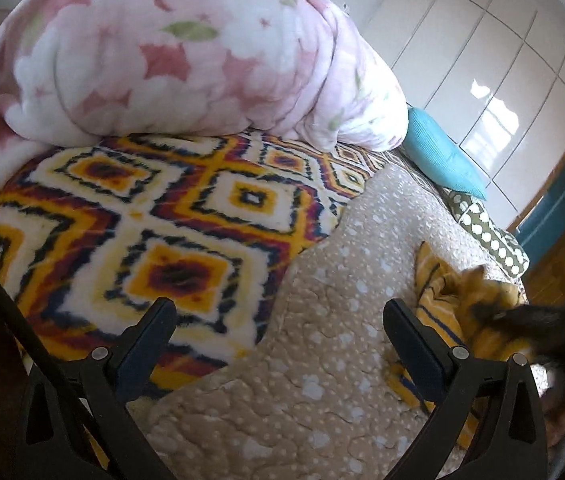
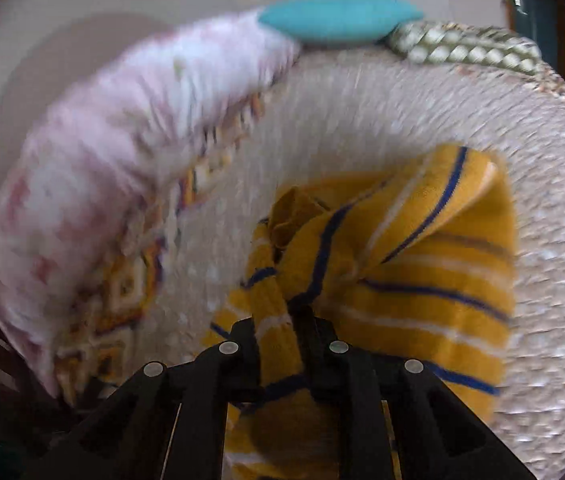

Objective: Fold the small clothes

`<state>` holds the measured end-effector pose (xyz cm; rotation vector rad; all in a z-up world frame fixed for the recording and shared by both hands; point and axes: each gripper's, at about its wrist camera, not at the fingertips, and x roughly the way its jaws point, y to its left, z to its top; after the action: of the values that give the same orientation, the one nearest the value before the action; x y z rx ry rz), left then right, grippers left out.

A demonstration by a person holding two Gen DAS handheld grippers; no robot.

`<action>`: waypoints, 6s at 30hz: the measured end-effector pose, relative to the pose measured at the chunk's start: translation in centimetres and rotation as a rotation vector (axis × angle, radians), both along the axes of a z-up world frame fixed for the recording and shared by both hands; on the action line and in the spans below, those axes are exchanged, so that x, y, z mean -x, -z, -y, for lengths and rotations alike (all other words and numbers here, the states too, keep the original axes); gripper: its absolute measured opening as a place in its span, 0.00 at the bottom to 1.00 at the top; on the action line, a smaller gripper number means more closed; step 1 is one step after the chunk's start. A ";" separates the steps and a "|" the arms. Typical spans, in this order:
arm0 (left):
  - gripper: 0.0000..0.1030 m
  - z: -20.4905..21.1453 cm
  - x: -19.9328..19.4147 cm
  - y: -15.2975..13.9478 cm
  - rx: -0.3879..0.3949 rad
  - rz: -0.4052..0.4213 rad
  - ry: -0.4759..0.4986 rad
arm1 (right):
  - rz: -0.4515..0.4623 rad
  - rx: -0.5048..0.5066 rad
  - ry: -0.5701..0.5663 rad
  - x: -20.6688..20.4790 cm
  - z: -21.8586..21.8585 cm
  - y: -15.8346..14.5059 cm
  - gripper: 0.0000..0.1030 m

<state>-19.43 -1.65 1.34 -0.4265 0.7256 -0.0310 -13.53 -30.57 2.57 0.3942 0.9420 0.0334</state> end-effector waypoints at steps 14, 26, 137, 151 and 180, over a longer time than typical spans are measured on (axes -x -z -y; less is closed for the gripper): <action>0.99 0.5 -0.5 0.5 0.018 -0.025 0.019 | 0.153 -0.239 -0.131 2.9 0.2 -3.7 0.49; 0.99 0.4 -0.4 0.6 0.057 -0.027 0.011 | 0.040 0.002 -0.077 2.6 -0.1 -0.9 0.24; 0.89 11.5 -4.0 3.5 0.032 -0.076 0.503 | 0.040 -0.198 0.004 0.6 7.9 1.5 0.22; 0.89 11.6 -4.0 3.5 0.037 -0.073 0.503 | 0.118 -0.015 0.091 14.3 11.9 -0.2 0.24; 0.99 16.6 0.2 4.4 -0.464 -0.157 0.387 | 0.130 0.089 0.407 26.7 18.6 5.6 0.97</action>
<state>-19.58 -18.26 -3.09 0.1601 0.9325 -0.1908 -40.26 -49.18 -3.01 0.4891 0.7185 -0.3493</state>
